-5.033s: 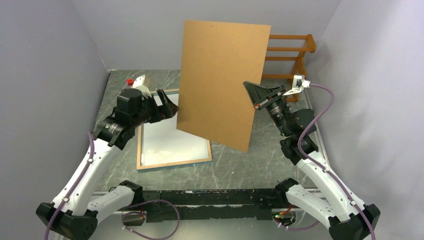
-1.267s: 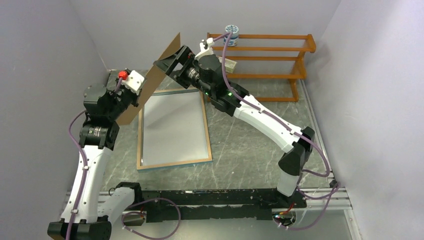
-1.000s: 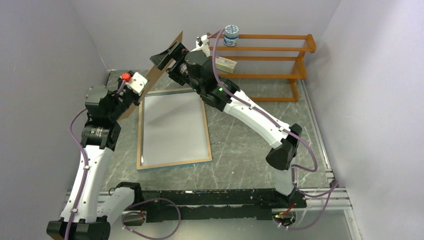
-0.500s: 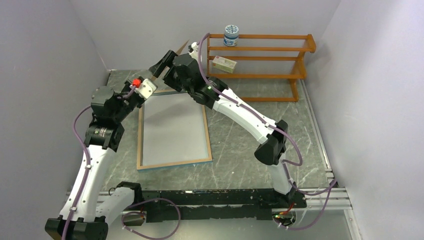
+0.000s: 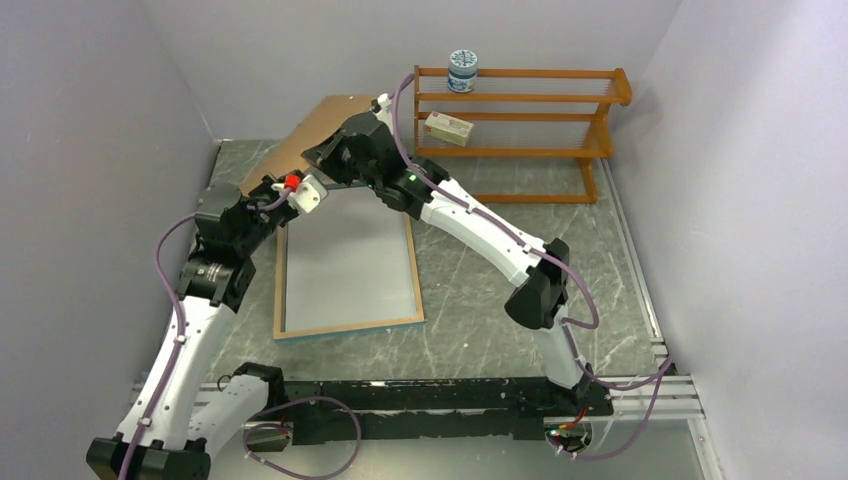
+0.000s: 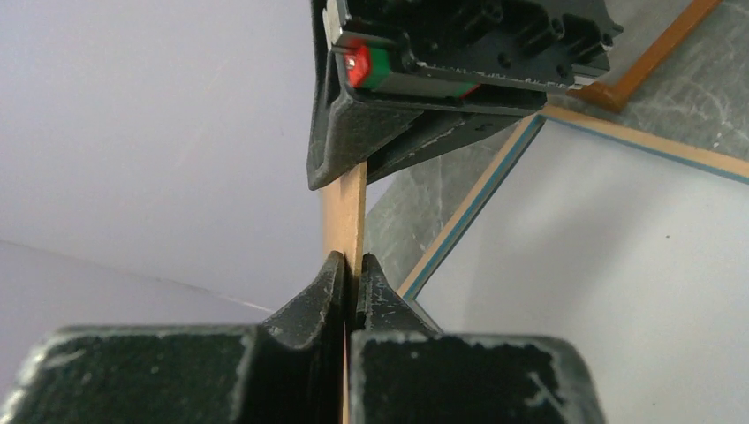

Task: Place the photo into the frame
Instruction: Turn over the photo frame item at the center of the board.

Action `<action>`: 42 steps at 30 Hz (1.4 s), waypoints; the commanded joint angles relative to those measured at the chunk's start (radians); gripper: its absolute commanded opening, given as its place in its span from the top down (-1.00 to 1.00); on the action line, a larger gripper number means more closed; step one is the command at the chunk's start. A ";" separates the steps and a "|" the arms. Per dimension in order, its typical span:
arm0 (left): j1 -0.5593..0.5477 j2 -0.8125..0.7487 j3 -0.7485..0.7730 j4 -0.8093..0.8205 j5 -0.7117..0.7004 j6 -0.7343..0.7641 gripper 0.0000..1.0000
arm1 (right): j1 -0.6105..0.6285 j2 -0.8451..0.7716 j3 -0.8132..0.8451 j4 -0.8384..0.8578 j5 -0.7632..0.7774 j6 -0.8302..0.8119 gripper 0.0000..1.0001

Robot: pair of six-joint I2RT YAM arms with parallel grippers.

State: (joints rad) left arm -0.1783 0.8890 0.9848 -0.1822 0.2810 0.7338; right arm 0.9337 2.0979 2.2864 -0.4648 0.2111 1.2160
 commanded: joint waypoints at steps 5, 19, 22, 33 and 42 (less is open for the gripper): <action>-0.010 -0.078 0.021 0.086 -0.034 -0.118 0.25 | -0.022 -0.035 -0.038 0.148 -0.043 0.020 1.00; -0.010 -0.171 0.072 -0.083 0.112 -0.462 -0.43 | -0.099 -0.253 -0.447 0.660 -0.190 -0.048 1.00; -0.010 -0.143 0.155 -0.162 0.061 -0.630 -0.41 | -0.122 -0.314 -0.549 0.759 -0.269 -0.060 1.00; -0.008 0.106 0.401 -0.449 -0.187 -1.066 -0.30 | -0.245 -0.611 -1.068 1.224 -0.496 -0.113 1.00; 0.040 0.170 0.458 -0.502 -0.311 -1.142 -0.38 | -0.311 -0.787 -1.329 1.349 -0.575 -0.123 1.00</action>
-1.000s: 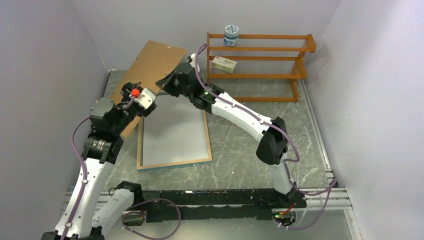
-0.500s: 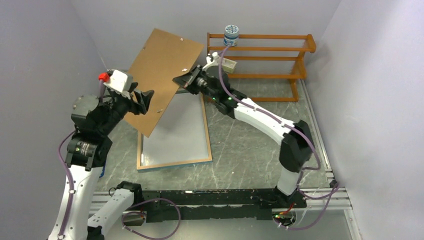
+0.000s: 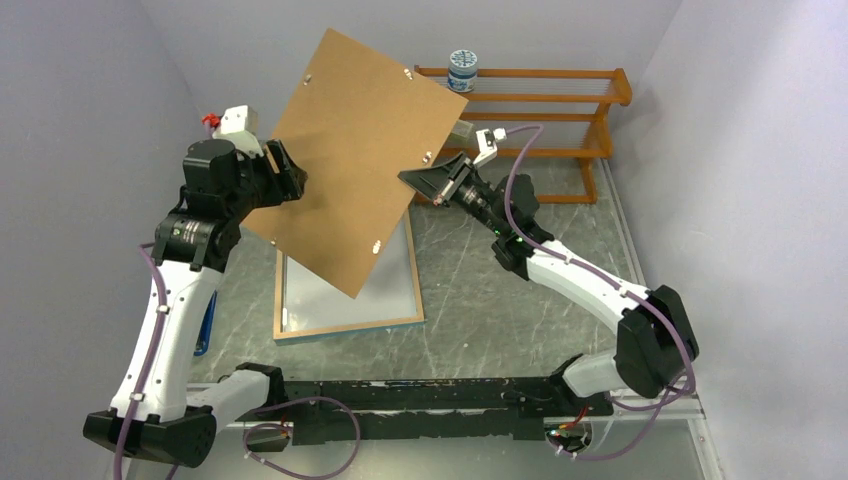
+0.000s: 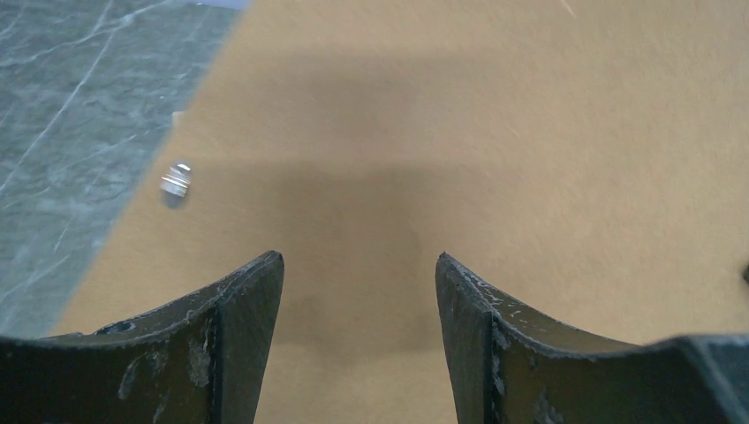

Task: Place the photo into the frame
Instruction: Turn over the photo frame item at the center of the board.

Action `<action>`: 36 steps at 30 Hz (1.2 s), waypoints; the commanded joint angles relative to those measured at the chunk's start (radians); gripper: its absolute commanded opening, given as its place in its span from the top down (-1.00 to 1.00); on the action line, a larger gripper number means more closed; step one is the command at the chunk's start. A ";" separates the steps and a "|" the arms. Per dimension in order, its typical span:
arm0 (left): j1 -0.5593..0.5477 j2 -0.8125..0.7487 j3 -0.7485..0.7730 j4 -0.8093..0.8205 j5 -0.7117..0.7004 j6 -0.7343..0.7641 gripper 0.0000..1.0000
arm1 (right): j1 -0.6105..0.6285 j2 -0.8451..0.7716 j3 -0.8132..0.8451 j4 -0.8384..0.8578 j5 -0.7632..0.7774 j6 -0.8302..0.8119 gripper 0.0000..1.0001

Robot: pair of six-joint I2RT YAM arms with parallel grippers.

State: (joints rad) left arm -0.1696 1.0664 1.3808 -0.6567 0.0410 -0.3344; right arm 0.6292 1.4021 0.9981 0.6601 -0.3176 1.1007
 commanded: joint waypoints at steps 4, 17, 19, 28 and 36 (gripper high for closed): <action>0.056 -0.017 0.040 -0.002 -0.050 -0.080 -0.40 | -0.020 -0.136 -0.128 0.260 -0.065 0.008 1.00; 0.139 -0.052 -0.046 -0.045 -0.223 -0.146 -0.74 | -0.056 -0.123 -0.160 0.109 -0.307 -0.019 1.00; 0.147 -0.049 -0.067 -0.034 -0.210 -0.153 -0.74 | -0.061 -0.102 -0.155 0.097 -0.356 -0.004 1.00; 0.306 -0.034 -0.156 -0.077 0.261 -0.173 -0.84 | -0.074 -0.067 -0.144 0.040 -0.437 -0.005 1.00; 0.535 0.022 -0.289 -0.007 0.853 -0.143 -0.63 | -0.143 -0.002 -0.159 0.234 -0.547 0.112 1.00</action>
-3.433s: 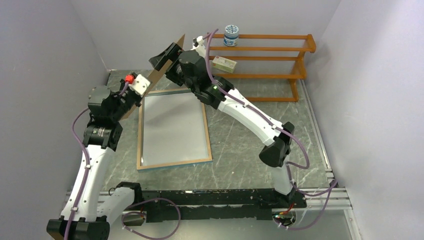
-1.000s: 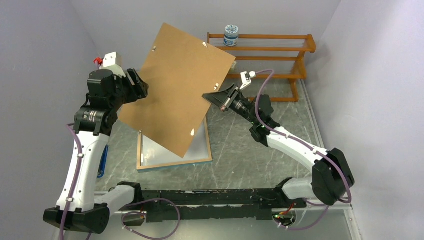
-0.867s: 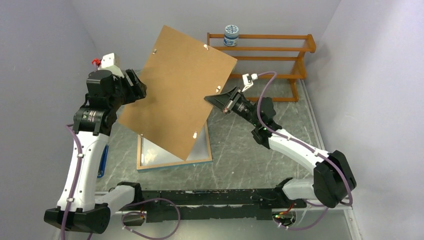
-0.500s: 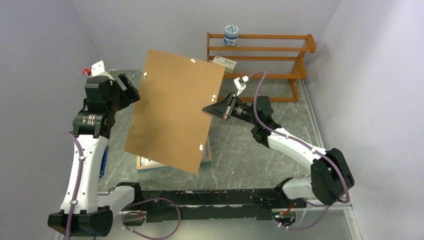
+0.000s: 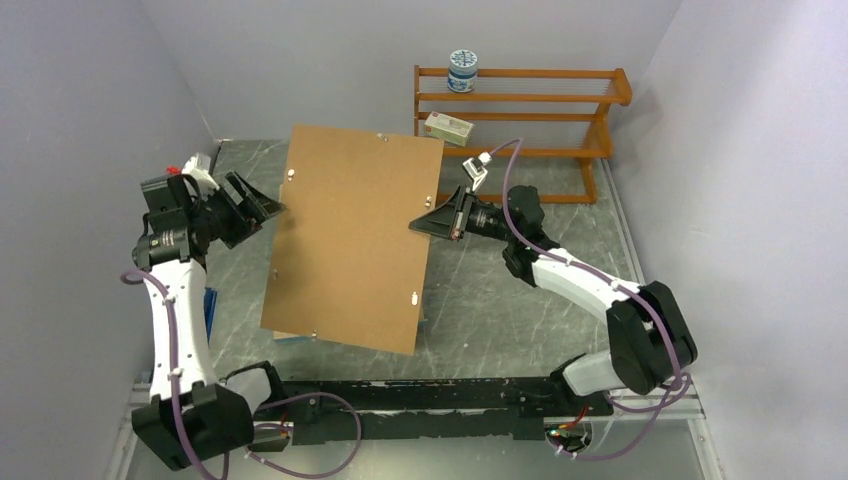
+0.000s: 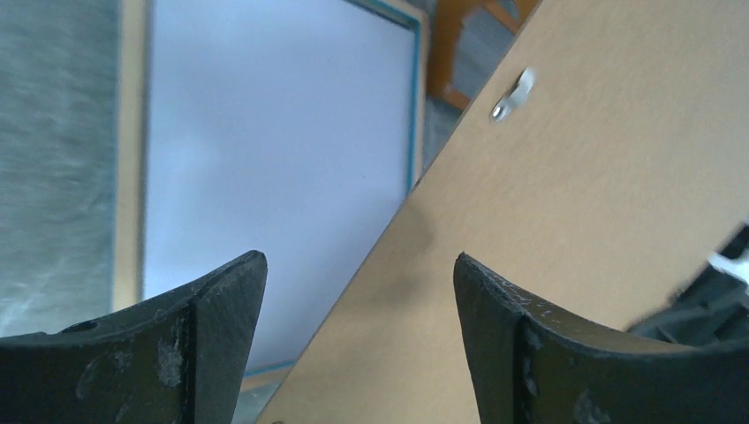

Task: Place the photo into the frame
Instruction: Turn over the photo frame item at the center of the board, then adjust the photo frame item.

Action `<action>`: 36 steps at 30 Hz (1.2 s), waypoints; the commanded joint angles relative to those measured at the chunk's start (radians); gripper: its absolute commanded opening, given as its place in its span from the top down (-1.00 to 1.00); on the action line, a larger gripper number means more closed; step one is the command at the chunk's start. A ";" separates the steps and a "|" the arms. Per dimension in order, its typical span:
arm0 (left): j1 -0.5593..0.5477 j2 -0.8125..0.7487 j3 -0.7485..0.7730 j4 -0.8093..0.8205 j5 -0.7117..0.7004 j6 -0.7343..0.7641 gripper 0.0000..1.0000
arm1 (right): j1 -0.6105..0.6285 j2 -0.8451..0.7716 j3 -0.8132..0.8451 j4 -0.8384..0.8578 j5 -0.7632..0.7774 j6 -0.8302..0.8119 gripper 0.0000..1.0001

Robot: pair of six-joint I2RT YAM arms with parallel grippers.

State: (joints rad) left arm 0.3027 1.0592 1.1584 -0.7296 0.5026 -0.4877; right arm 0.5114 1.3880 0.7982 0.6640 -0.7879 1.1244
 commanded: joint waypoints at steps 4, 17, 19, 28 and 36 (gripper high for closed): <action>0.085 0.003 -0.162 0.234 0.604 -0.069 -0.58 | -0.040 0.008 0.056 0.213 -0.092 0.080 1.00; 0.074 -0.041 -0.218 0.461 0.809 -0.273 -0.27 | -0.083 0.009 0.122 0.227 -0.159 0.186 1.00; 0.069 -0.047 -0.218 0.490 0.825 -0.309 0.00 | -0.087 -0.003 0.144 0.137 -0.159 0.147 1.00; 0.033 -0.069 -0.226 0.584 0.874 -0.392 0.82 | -0.106 -0.031 0.221 -0.180 -0.109 -0.024 1.00; 0.030 -0.135 -0.243 0.771 0.807 -0.566 0.95 | -0.134 -0.094 0.191 -0.252 -0.007 -0.095 0.23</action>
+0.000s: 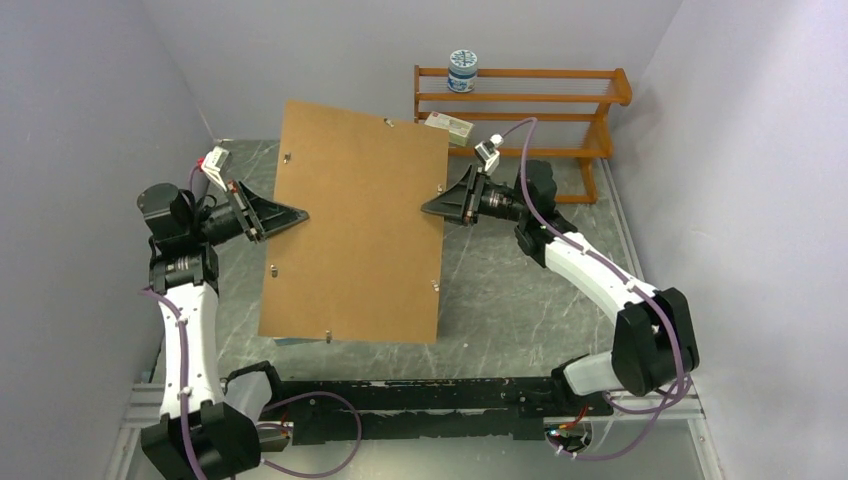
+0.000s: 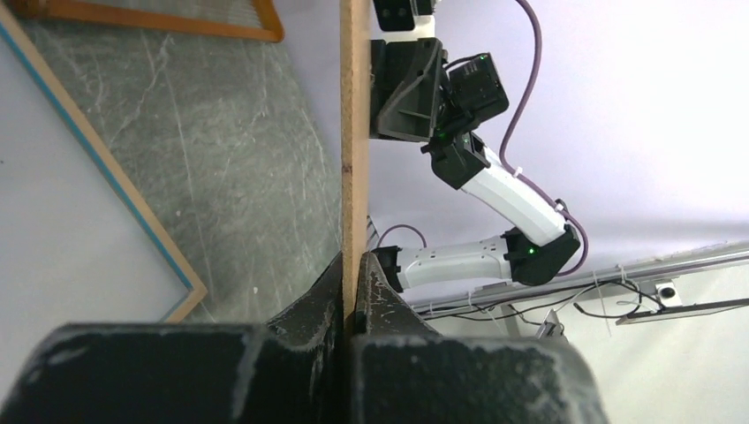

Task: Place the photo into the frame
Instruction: Adjust the photo frame item.

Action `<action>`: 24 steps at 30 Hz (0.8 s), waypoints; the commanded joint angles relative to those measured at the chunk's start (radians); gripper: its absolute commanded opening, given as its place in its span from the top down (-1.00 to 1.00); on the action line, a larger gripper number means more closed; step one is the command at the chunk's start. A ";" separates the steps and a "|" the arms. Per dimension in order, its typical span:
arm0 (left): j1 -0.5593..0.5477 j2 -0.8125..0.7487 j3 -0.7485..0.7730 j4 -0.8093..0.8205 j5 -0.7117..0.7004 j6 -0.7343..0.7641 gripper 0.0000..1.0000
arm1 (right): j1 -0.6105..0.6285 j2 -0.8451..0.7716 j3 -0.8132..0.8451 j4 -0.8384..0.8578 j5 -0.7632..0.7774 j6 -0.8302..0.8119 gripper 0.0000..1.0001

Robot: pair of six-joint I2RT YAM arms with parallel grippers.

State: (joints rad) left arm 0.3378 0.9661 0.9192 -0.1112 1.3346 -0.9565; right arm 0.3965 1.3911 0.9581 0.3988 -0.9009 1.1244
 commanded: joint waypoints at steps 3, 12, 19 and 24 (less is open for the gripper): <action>-0.004 -0.048 0.006 0.174 -0.079 -0.152 0.95 | -0.022 -0.159 0.045 -0.156 0.212 -0.198 0.04; 0.010 -0.049 0.107 0.004 -0.165 -0.084 0.95 | -0.024 -0.312 0.054 -0.395 0.441 -0.381 -0.38; 0.033 -0.069 0.210 -0.191 -0.169 0.052 0.95 | -0.022 -0.360 0.052 -0.416 0.469 -0.408 -0.38; 0.037 -0.075 0.280 -0.346 -0.284 0.129 0.95 | -0.005 -0.347 0.059 -0.370 0.418 -0.408 -0.37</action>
State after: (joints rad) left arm 0.3672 0.9203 1.1202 -0.3428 1.1263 -0.9035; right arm 0.3767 1.0485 0.9806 -0.0109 -0.4622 0.7429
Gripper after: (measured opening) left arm 0.050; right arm 0.690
